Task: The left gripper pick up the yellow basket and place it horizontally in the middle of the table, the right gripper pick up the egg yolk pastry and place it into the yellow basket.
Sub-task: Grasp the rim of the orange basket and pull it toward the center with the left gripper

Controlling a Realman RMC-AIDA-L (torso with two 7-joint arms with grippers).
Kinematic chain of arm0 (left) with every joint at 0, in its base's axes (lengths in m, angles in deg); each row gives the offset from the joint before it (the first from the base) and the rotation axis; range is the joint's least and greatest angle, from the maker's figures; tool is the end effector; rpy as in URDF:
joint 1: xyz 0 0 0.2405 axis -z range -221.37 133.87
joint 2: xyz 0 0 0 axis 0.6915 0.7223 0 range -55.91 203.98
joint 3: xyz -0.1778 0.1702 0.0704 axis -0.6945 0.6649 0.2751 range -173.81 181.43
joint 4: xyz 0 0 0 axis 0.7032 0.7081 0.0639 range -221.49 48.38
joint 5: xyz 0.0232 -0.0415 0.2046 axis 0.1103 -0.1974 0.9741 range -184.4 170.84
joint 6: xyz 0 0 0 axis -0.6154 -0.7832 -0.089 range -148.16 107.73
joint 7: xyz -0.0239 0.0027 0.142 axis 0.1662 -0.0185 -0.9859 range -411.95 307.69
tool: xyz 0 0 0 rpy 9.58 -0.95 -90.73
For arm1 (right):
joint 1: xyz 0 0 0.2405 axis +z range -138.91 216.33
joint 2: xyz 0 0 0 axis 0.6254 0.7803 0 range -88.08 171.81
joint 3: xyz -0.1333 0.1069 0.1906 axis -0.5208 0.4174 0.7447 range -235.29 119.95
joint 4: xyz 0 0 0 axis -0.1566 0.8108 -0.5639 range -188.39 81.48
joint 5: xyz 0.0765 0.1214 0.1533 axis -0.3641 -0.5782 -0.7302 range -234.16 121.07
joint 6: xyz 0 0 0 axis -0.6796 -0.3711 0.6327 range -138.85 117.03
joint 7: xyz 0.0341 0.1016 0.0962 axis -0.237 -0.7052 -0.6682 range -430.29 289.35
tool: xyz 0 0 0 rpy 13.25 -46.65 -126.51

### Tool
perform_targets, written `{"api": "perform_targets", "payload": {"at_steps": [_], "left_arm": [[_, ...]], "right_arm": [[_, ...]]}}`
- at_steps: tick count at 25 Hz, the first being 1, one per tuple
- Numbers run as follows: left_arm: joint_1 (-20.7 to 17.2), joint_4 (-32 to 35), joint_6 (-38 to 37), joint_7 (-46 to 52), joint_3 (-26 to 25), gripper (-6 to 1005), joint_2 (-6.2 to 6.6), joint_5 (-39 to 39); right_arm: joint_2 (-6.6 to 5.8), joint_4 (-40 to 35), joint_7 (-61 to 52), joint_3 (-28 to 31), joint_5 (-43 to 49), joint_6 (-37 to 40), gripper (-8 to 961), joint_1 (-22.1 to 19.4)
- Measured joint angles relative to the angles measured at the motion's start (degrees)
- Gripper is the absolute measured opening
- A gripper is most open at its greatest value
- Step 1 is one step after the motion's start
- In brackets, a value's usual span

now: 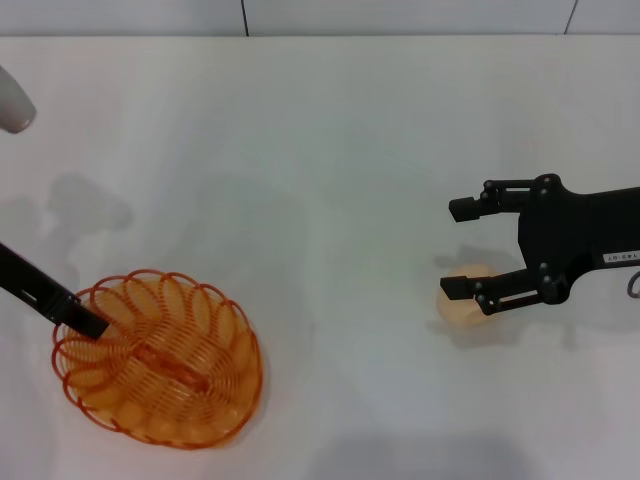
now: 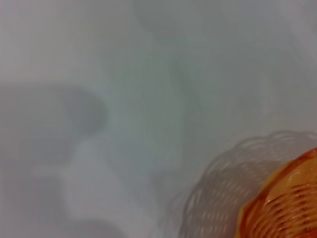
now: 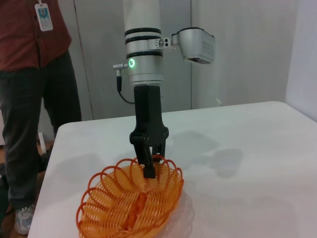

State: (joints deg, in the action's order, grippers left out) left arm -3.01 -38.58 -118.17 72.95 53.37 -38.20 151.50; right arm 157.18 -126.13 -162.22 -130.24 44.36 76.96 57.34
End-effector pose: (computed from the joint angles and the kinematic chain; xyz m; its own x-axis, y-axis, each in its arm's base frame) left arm -0.2877 0.3457 0.0526 0.5377 0.7916 -0.2902 0.7408 -0.6079 -0.2856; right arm 0.1922 0.3082 0.0241 0.9446 -0.0647 -0.3217 -0.1204 -0.9803 -0.1564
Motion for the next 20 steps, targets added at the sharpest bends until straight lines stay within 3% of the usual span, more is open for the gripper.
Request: {"api": "perform_targets", "payload": {"at_steps": [7,20], "left_arm": [[1.1,0.0,0.0,0.4,0.0,167,0.01,0.2],[2.7,0.5,-0.3,2.1,-0.5,104,-0.24,-0.6]], "right_arm": [[0.0,0.0,0.0,0.2,0.0,0.1,842,0.0],[0.0,0.0,0.1,0.5,0.0,-0.2,841,0.0]]}}
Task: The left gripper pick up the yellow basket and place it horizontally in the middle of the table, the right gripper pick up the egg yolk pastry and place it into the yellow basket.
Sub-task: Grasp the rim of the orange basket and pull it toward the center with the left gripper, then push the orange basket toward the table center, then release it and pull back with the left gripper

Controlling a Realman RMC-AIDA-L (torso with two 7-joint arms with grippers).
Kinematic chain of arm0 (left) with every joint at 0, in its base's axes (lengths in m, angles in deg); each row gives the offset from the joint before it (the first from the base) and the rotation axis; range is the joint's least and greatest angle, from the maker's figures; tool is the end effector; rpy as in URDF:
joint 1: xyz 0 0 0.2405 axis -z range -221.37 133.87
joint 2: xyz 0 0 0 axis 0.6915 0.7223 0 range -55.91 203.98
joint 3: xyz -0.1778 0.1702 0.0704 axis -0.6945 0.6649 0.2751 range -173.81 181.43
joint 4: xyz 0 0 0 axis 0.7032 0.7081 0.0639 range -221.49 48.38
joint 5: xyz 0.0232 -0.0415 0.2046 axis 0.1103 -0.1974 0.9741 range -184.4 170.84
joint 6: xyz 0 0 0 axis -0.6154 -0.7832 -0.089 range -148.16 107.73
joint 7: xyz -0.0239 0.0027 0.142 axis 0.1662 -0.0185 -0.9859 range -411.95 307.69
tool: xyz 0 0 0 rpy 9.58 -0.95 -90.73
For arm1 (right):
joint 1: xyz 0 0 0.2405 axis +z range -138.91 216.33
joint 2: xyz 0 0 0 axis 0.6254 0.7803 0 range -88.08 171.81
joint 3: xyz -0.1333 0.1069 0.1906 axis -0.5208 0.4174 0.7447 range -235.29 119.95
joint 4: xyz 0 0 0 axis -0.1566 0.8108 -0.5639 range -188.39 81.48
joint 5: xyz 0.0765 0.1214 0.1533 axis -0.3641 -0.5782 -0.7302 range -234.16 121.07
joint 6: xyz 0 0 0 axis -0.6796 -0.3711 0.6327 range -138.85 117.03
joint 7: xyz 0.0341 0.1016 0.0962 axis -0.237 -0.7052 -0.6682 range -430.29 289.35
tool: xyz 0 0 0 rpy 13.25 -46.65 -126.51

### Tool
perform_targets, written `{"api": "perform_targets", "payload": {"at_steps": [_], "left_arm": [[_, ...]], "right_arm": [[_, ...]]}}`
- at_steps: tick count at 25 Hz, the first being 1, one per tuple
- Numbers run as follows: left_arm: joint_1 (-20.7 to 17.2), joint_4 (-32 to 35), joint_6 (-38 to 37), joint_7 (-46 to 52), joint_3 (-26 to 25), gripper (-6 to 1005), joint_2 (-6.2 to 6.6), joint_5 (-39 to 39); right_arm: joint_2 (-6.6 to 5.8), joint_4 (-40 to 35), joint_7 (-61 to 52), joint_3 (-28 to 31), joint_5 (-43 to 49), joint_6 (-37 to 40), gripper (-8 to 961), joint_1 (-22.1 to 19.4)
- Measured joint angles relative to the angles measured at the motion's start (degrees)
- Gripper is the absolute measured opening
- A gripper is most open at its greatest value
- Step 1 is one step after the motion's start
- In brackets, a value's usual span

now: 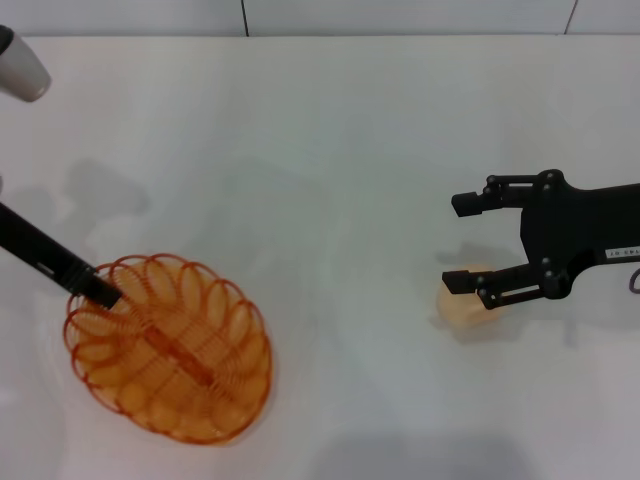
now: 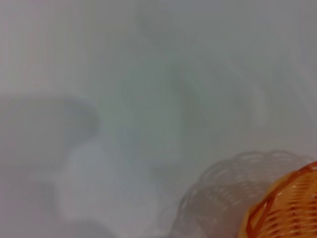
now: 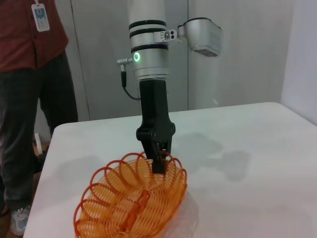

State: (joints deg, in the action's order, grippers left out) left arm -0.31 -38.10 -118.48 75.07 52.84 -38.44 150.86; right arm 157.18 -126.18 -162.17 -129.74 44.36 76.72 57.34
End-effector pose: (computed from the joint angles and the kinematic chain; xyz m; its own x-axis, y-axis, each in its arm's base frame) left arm -0.2681 0.3593 0.0520 0.5547 0.7890 -0.2642 0.7361 -0.6134 -0.2862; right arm 0.1927 0.3097 0.0261 0.9437 -0.0641 -0.3245 -0.1242 -0.9779 -0.1681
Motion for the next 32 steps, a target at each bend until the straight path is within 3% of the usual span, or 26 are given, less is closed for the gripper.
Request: {"api": "perform_targets", "payload": {"at_steps": [15,26,32], "left_arm": [[-0.4,1.3,4.9,10.8,-4.1,85,-1.0,-8.3],[-0.1,-0.2,11.0,20.5,-4.3,84,-4.07,-12.7],[-0.1,-4.3,11.7,24.6,-4.2,84,-4.41,-16.3]], "right_arm": [[0.0,0.0,-0.2,2.3,-0.9,0.0,841,0.0],[-0.15,0.7,-0.5,5.1,-3.3,0.6,841,0.0],[-0.36,0.7,-0.3,5.2,-3.1,0.6,842,-0.6]]}}
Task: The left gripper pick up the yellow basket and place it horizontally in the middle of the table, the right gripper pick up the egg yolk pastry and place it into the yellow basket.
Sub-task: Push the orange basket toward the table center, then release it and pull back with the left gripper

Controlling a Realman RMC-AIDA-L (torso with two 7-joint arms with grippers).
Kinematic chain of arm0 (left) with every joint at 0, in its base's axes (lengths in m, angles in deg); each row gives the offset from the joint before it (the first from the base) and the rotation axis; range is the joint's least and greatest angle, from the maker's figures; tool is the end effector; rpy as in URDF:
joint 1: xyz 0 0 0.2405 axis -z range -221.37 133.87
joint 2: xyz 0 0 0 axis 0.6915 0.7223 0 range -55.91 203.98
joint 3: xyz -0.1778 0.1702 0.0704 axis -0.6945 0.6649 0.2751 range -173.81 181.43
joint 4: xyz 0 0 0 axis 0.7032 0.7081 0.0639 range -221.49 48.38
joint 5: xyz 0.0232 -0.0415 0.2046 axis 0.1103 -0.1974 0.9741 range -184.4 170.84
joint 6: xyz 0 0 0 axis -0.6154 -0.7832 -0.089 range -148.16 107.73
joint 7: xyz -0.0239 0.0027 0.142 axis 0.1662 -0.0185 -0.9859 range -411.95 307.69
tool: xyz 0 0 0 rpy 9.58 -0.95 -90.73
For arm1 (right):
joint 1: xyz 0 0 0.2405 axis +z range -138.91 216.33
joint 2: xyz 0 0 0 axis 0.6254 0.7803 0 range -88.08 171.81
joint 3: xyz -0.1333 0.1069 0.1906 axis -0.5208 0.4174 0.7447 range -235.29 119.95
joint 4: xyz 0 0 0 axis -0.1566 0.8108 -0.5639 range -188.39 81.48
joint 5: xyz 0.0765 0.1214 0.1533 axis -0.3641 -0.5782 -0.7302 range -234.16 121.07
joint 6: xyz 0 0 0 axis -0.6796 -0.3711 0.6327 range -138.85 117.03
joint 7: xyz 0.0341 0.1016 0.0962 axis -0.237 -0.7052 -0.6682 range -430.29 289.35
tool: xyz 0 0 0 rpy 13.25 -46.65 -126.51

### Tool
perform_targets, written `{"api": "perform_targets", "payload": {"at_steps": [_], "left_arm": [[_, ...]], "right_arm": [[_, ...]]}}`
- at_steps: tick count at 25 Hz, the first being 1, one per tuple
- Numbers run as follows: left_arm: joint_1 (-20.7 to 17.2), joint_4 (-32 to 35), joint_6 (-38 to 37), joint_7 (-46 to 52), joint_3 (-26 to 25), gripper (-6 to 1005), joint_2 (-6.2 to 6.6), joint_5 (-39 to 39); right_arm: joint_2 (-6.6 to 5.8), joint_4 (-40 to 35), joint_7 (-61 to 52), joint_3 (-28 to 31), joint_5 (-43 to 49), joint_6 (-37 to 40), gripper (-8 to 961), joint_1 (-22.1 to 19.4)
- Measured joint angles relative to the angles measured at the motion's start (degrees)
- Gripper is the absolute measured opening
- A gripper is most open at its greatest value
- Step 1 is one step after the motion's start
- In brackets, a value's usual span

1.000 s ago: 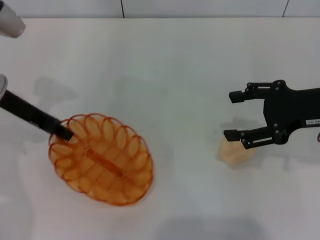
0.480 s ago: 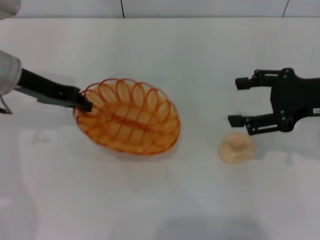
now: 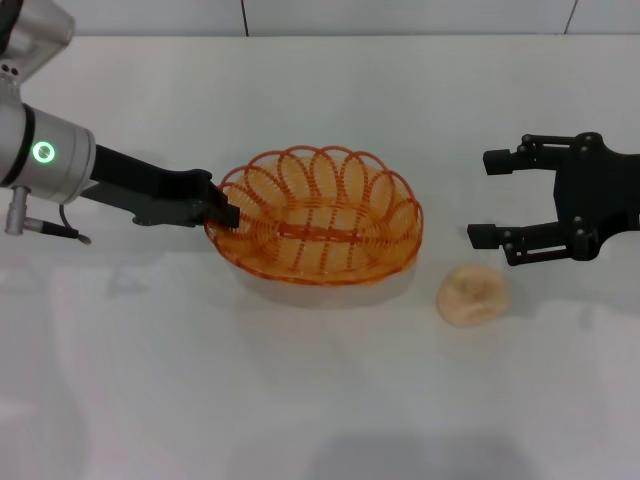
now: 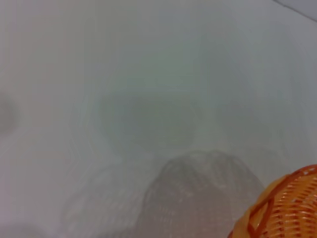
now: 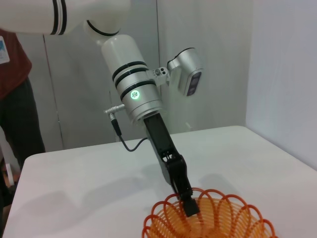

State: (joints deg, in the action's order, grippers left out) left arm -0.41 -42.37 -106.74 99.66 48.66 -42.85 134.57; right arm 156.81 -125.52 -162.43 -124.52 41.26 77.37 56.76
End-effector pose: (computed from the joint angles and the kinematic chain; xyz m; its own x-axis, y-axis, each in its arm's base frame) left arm -0.2360 0.3800 0.0075 0.1989 0.9684 0.1503 0.9780 -0.1864 -0.0932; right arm 0.1985 0.3150 0.0485 0.9122 -0.0849 -0.4009 -0.1869 -0.9568 -0.2227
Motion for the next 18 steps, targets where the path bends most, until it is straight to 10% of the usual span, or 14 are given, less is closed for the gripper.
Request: {"api": "perform_targets", "payload": {"at_steps": [18], "left_arm": [[-0.3,-0.4,1.3,5.2,0.3,88,0.7,4.1]], "right_arm": [[0.1,-0.6,0.3,0.1,-0.1,1.5,841,-0.6]]}}
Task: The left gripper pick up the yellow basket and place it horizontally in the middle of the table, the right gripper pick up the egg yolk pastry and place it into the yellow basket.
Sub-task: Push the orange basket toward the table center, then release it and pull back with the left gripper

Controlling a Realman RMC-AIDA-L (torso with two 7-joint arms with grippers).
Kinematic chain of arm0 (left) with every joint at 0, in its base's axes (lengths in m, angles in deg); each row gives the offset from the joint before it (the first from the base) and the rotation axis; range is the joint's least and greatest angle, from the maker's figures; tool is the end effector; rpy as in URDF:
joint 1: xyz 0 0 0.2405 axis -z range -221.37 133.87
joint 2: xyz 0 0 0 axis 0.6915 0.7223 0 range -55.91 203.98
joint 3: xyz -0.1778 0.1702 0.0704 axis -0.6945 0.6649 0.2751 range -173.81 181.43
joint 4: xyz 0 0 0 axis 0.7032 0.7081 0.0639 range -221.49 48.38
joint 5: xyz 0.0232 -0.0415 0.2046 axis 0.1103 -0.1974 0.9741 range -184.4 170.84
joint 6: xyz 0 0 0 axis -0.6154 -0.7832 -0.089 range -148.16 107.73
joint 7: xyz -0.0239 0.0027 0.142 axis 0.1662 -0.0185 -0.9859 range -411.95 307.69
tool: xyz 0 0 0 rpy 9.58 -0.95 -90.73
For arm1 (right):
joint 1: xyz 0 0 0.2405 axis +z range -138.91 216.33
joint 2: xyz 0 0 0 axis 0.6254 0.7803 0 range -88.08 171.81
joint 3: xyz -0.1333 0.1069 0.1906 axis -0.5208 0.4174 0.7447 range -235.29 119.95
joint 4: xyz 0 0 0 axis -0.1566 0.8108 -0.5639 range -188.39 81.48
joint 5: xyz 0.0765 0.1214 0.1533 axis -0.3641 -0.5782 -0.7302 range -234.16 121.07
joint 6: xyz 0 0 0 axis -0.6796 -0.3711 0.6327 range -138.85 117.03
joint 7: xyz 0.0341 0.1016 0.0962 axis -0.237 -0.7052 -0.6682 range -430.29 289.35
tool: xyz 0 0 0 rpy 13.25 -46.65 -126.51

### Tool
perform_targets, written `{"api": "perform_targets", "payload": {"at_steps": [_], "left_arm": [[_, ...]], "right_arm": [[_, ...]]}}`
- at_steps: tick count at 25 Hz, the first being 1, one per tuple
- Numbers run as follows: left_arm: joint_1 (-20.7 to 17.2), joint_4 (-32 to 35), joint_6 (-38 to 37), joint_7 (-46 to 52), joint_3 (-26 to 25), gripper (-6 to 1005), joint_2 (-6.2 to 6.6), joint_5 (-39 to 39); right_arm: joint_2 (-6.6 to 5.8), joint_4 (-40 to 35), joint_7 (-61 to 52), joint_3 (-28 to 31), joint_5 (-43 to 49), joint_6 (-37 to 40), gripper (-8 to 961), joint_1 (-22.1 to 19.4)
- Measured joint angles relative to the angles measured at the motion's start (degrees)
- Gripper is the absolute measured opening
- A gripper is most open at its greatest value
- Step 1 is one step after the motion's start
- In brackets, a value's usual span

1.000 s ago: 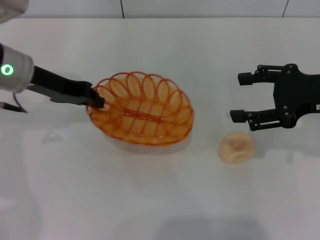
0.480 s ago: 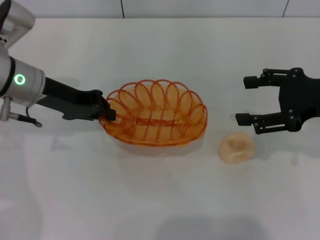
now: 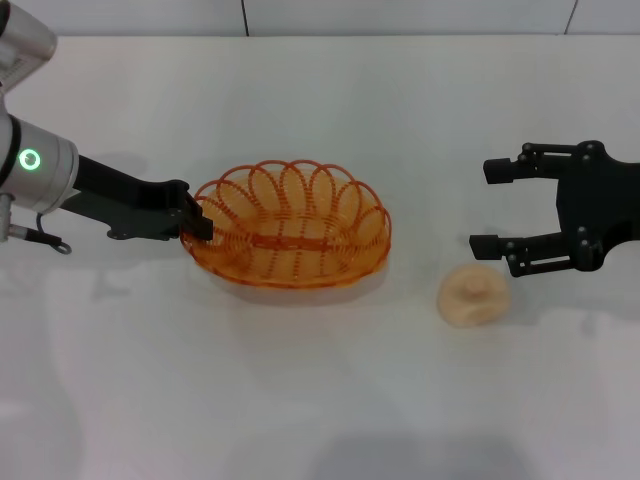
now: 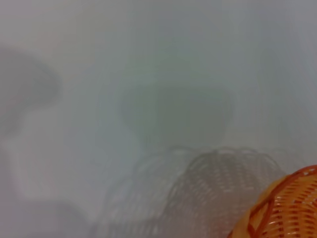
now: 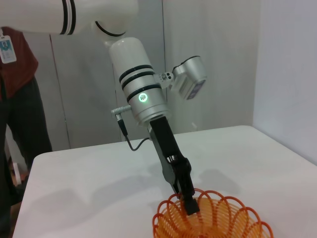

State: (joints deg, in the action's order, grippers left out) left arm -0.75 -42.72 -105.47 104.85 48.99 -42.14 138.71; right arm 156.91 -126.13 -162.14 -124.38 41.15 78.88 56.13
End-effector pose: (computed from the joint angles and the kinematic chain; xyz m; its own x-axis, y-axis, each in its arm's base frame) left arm -0.2516 0.3794 0.0124 0.1085 0.9829 0.1490 0.9829 -0.0836 -0.1642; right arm 0.1991 0.3095 0.0490 0.9126 -0.0799 -0.4010 -0.1755 -0.9623 -0.2078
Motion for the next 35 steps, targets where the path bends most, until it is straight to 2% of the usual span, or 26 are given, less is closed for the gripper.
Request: {"api": "perform_targets", "payload": {"at_steps": [35], "left_arm": [[3.4,-7.7,6.7,-0.7,-0.1,132,-0.8,-0.2]], "right_arm": [[0.0,-0.2,0.0,-0.1,-0.2,0.7,842,0.5]]}}
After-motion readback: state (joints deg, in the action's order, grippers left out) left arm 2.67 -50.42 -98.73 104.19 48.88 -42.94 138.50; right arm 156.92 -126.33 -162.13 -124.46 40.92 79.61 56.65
